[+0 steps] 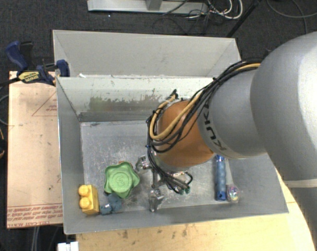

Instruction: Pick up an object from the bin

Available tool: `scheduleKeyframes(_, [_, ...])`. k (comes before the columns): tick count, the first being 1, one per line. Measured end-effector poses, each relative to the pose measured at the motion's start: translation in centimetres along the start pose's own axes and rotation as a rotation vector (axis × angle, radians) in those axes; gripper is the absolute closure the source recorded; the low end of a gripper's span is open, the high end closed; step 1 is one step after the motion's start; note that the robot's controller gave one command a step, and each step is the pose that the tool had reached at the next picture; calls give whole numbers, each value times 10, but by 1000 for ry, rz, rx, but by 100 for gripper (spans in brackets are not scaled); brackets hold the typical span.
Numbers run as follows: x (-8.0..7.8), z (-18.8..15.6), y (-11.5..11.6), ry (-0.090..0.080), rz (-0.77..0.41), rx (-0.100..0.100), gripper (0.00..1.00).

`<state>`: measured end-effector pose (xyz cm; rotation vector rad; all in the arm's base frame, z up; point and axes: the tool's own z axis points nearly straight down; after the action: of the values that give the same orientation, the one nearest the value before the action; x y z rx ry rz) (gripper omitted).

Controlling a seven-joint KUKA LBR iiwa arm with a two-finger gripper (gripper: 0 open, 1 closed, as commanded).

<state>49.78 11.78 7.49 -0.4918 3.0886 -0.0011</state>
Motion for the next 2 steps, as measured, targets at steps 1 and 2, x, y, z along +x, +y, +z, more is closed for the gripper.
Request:
scheduleKeyframes(1, [-58, -1, 72, 2, 14, -4, 0])
scheduleKeyframes(2, [-58, -2, 70, -3, 18, -3, 100])
